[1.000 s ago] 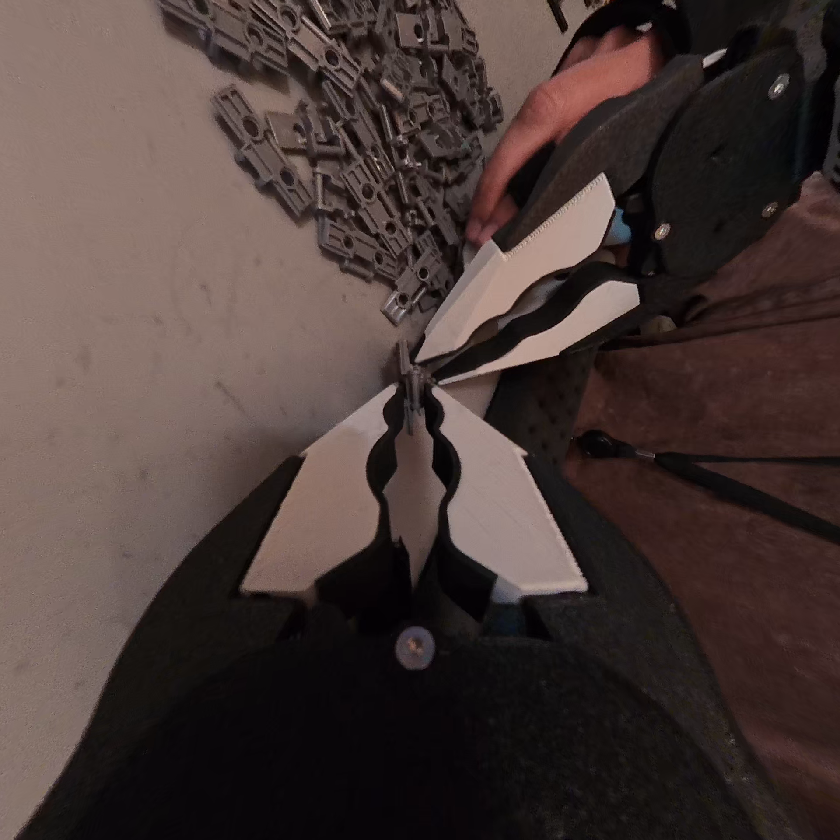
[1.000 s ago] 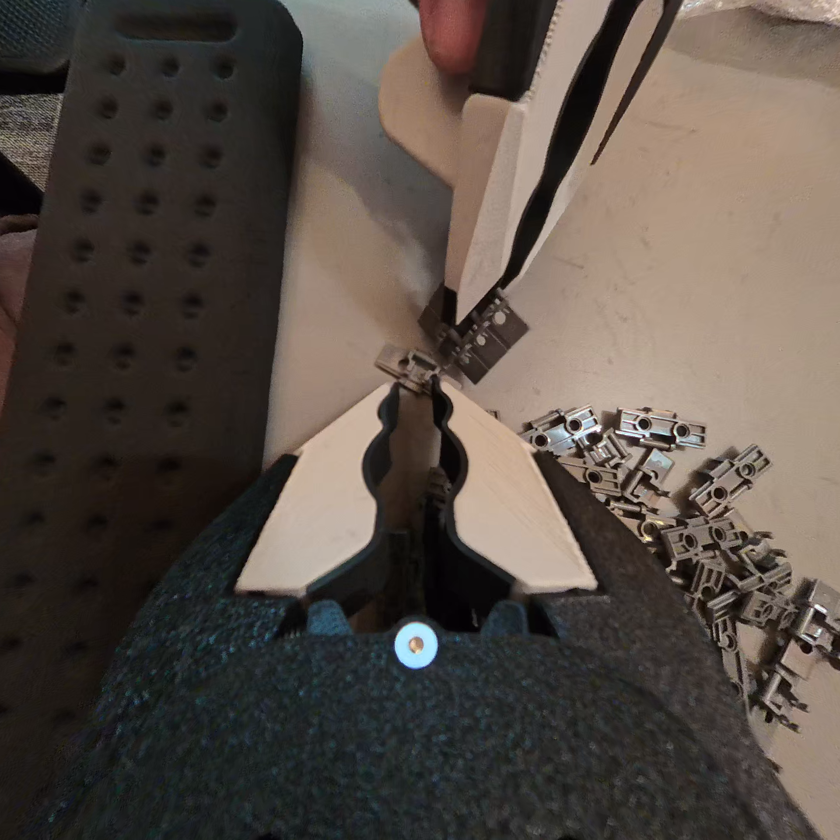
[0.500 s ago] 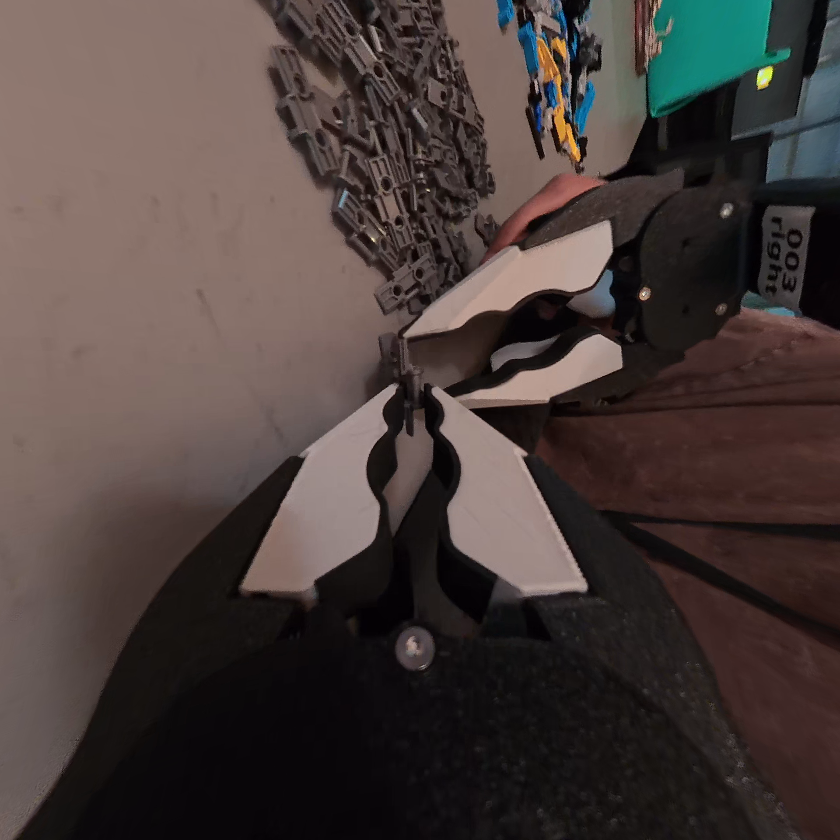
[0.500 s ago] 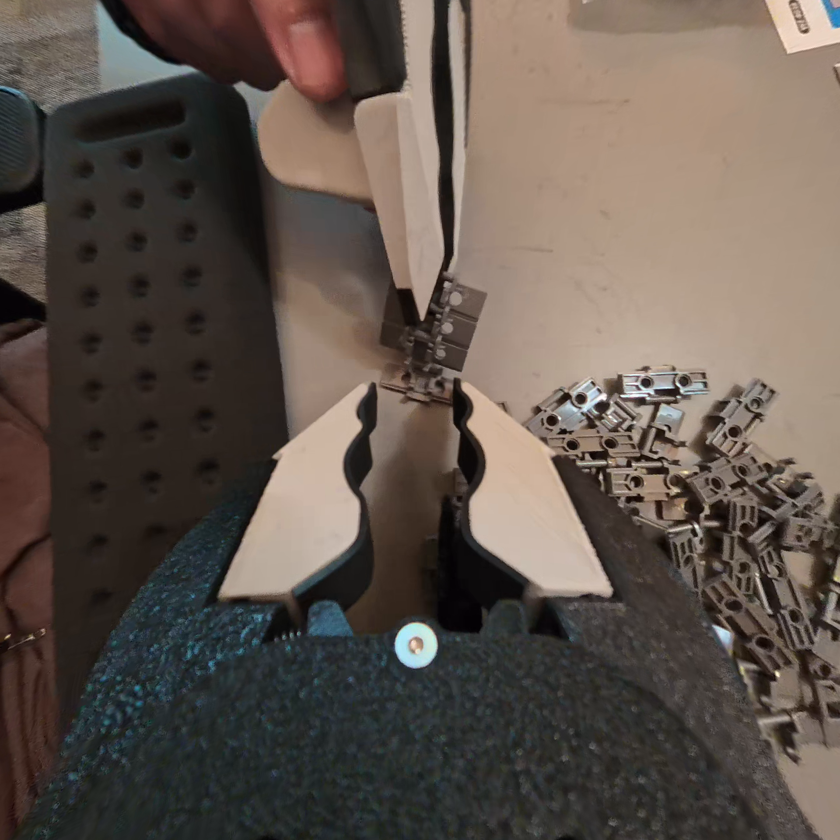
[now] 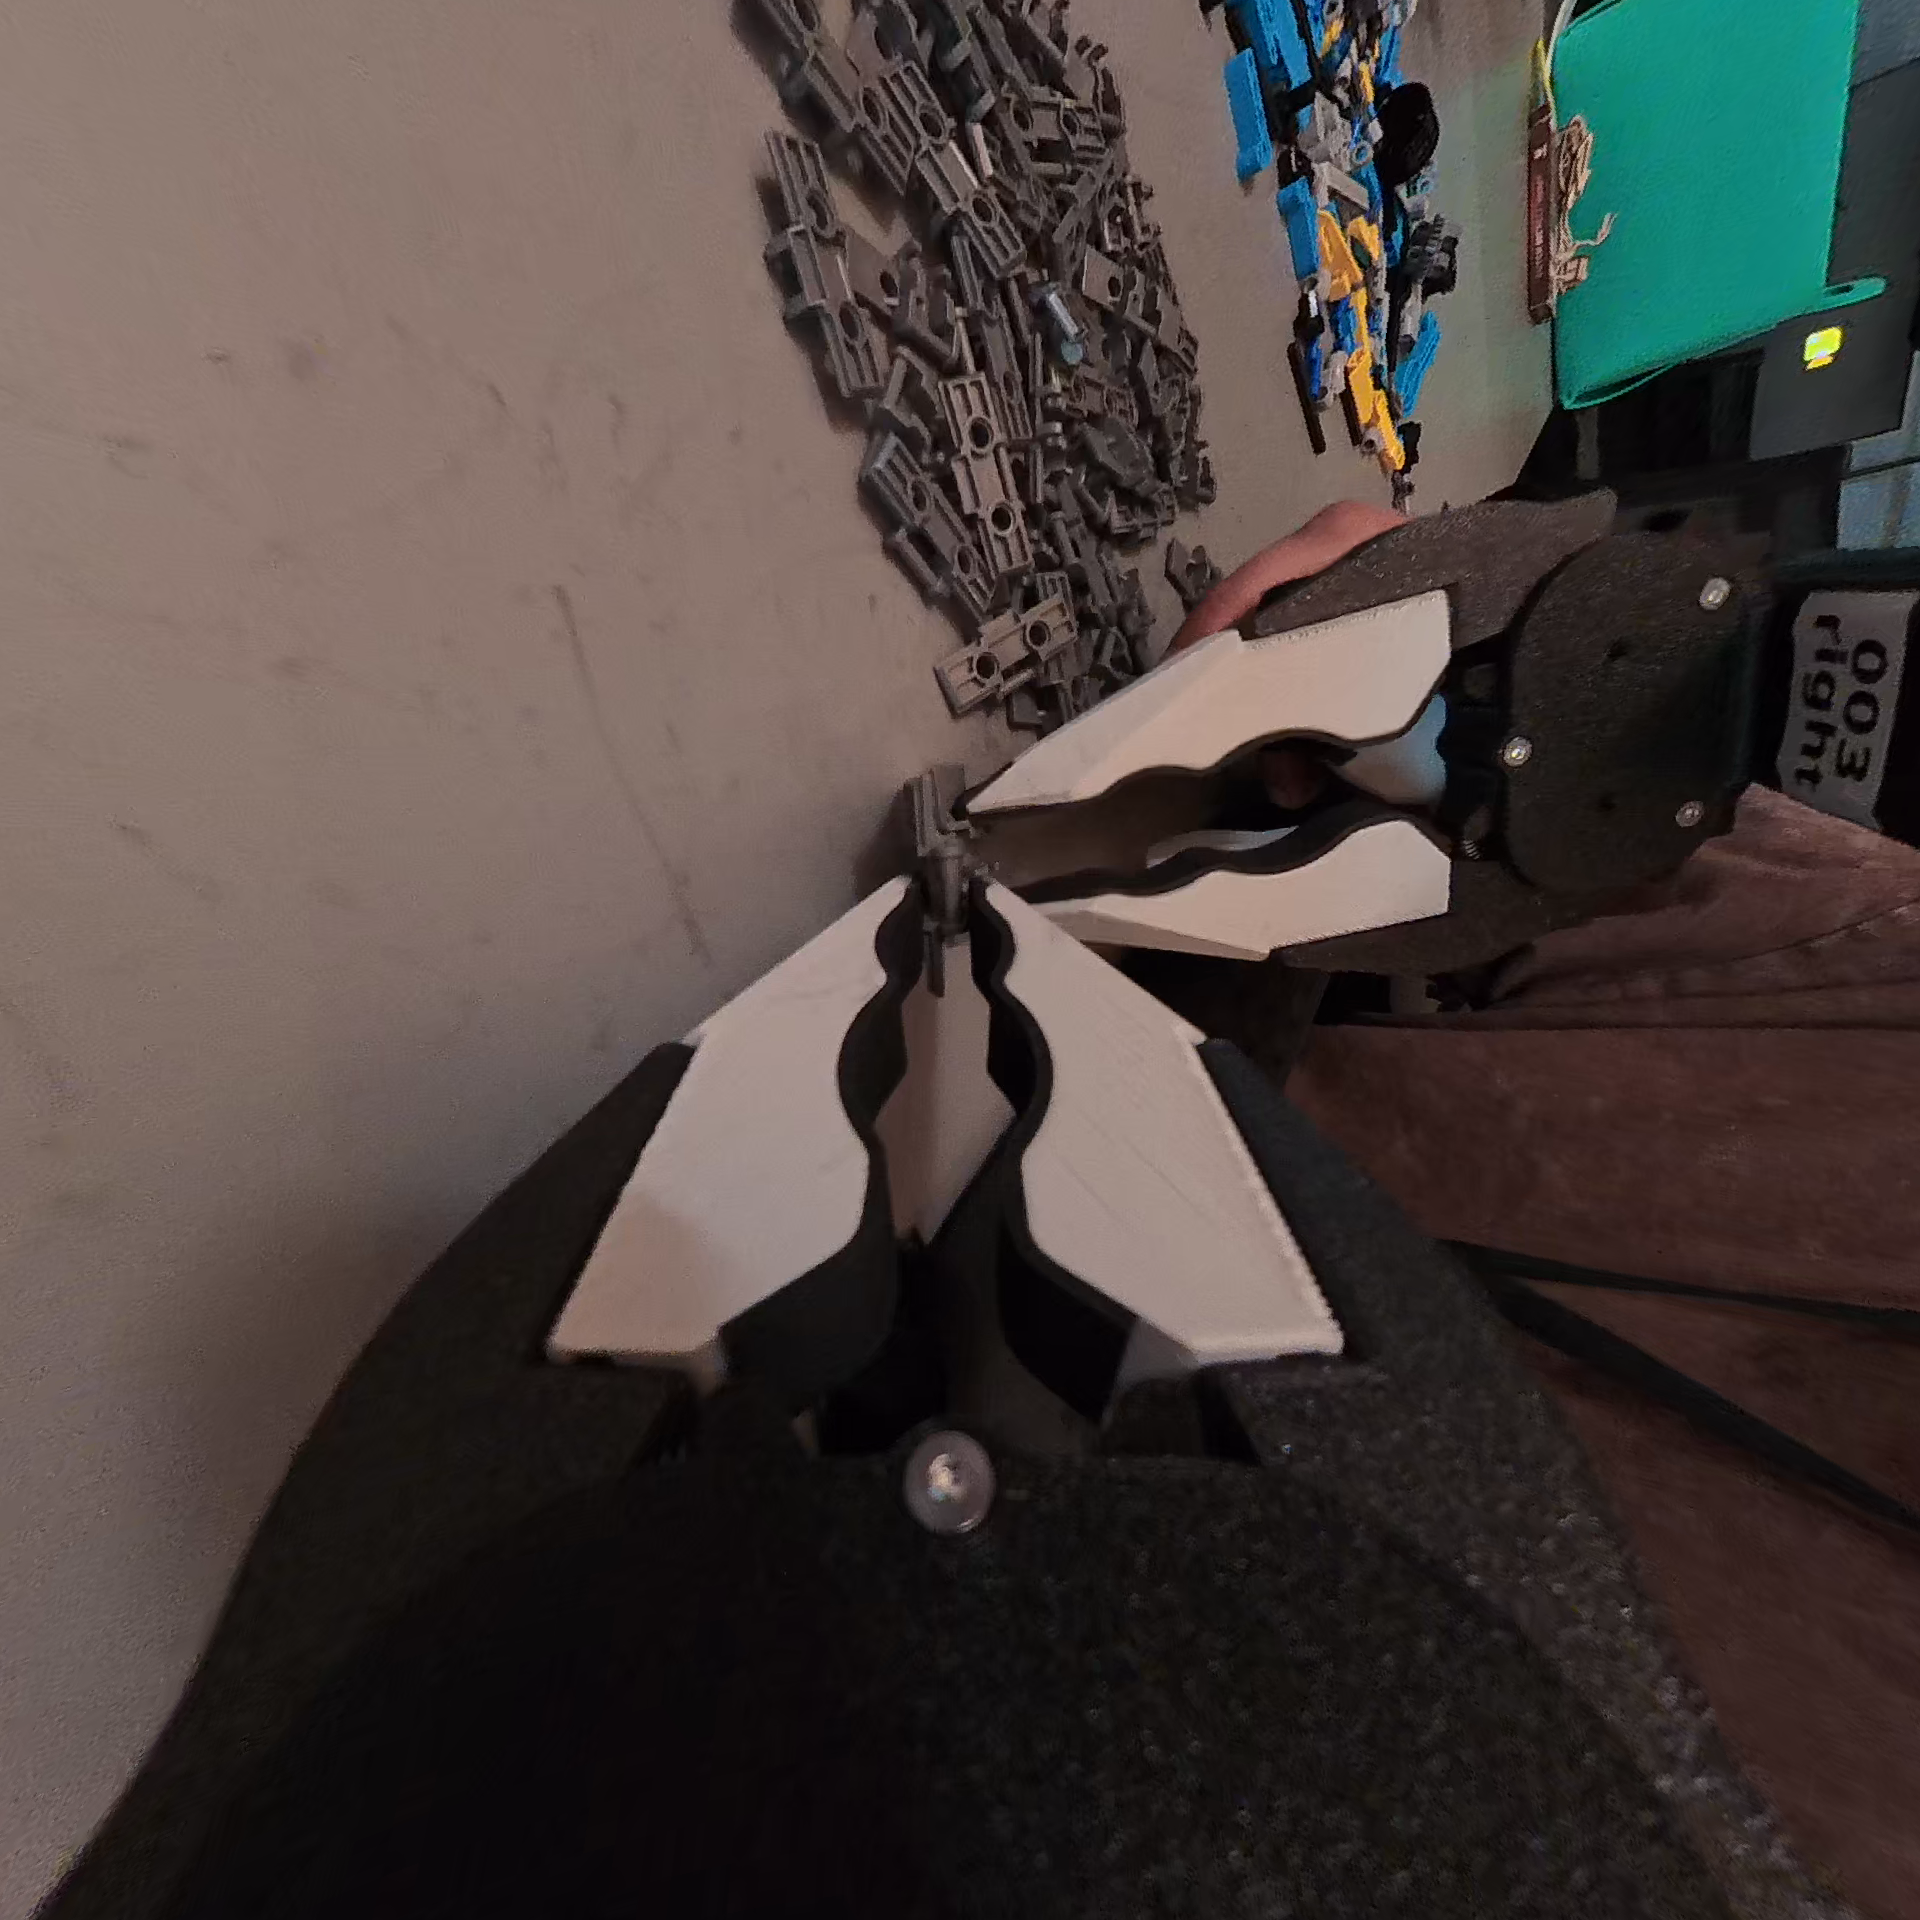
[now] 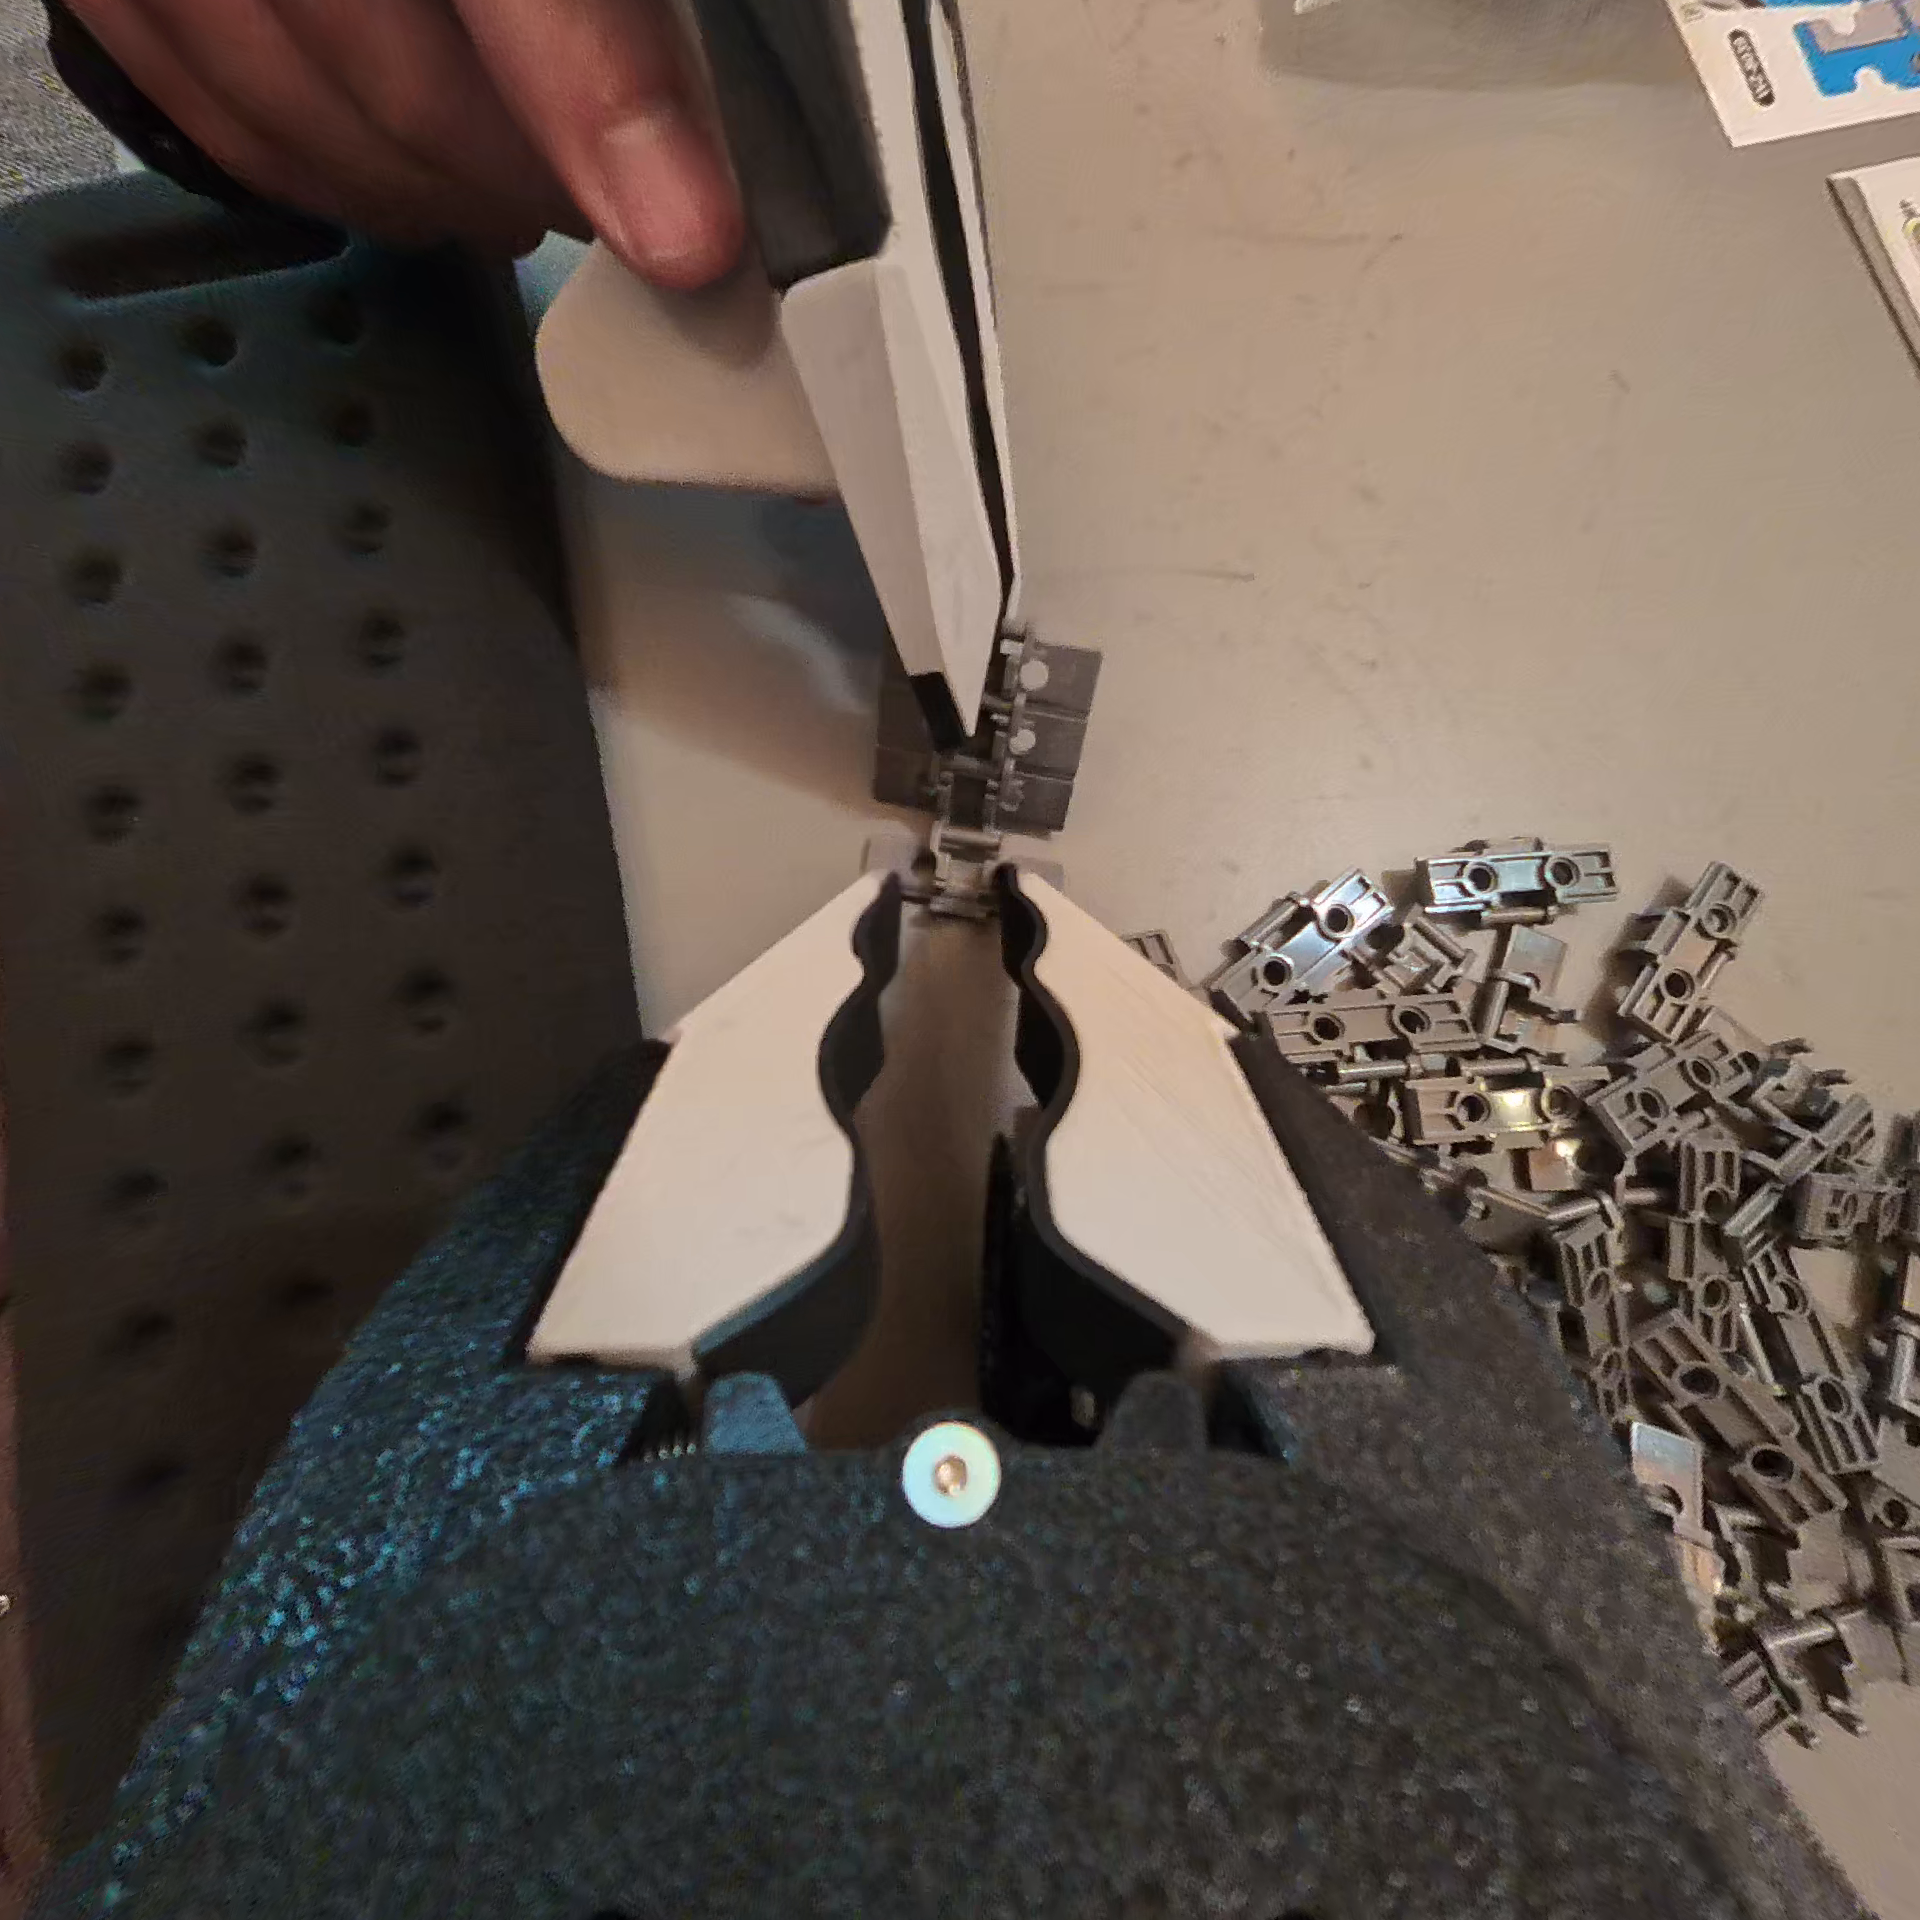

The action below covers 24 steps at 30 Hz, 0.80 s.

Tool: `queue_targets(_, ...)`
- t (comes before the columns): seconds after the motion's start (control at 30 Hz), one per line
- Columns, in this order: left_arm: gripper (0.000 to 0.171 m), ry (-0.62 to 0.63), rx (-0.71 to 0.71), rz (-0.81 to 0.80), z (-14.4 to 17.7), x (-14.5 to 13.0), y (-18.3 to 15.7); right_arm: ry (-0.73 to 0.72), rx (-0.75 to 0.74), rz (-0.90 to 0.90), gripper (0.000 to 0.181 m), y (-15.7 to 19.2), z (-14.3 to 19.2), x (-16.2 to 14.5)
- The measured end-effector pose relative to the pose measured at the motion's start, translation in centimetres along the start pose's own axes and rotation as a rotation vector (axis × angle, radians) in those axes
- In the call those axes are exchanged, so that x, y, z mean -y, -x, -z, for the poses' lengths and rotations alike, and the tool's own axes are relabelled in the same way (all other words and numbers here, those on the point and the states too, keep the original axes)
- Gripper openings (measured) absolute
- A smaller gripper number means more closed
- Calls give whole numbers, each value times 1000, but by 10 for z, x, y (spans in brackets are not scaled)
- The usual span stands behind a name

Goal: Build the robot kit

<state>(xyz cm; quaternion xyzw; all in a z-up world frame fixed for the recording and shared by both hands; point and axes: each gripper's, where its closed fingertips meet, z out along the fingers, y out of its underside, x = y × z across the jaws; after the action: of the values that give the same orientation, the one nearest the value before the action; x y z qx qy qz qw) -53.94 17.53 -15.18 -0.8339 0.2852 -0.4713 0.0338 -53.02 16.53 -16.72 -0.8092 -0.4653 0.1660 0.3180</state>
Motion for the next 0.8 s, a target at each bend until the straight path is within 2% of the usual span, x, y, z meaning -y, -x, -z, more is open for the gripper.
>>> queue_targets(0.1,7,2,-11,9,-1,0,0,-8,-7,8,13,-1,0,-1)
queue_targets(0.33,7,-13,-60,67,1,1,1,-18,8,-19,13,-1,-1,1)
queue_targets(0.67,7,-21,-49,16,4,-3,-2,-29,31,-36,13,0,-2,3)
queue_targets(0.8,7,-38,-32,-59,5,-3,-3,-33,27,11,13,1,-3,4)
